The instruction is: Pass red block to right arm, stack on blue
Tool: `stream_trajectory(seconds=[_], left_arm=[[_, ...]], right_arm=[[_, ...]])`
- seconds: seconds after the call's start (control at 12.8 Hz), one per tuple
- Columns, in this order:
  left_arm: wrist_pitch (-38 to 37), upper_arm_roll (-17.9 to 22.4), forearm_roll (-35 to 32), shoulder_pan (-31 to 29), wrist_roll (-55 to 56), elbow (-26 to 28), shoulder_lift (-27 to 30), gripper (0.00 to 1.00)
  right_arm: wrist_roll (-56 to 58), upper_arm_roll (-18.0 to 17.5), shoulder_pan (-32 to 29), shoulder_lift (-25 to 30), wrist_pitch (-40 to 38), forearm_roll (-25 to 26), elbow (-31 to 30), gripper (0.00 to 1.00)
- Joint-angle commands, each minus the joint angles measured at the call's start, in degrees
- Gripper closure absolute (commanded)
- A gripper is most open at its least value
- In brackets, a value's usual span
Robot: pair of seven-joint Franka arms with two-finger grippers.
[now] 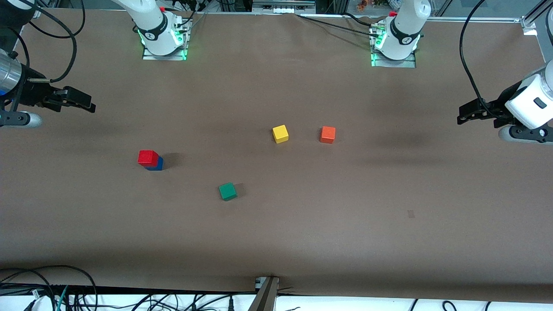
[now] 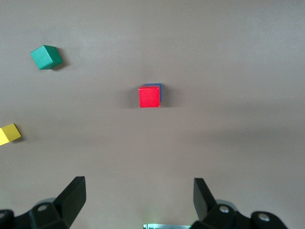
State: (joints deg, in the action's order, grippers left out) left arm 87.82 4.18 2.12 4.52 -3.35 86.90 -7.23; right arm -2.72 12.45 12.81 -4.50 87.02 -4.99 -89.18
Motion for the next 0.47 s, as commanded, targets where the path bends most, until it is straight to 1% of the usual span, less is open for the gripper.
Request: stream_trajectory(seconds=[0.0, 0.08, 0.39], left_arm=[[-0.11, -0.23, 0.6, -0.21, 0.62, -1.3, -0.51, 0.0], [-0.2, -0.23, 0.69, -0.12, 0.62, -1.38, -0.59, 0.0], [-0.11, -0.23, 0.69, -0.21, 0.62, -1.3, -0.59, 0.0]], right_arm=[[-0.62, -6.73, -6.21, 1.43, -0.71, 1.82, -0.91, 0.0], [-0.54, -6.83, -6.21, 1.34, -0.62, 2.96, -0.56, 0.0], [-0.54, -7.0, -6.13, 0.81, -0.27, 3.5, 0.32, 0.0]])
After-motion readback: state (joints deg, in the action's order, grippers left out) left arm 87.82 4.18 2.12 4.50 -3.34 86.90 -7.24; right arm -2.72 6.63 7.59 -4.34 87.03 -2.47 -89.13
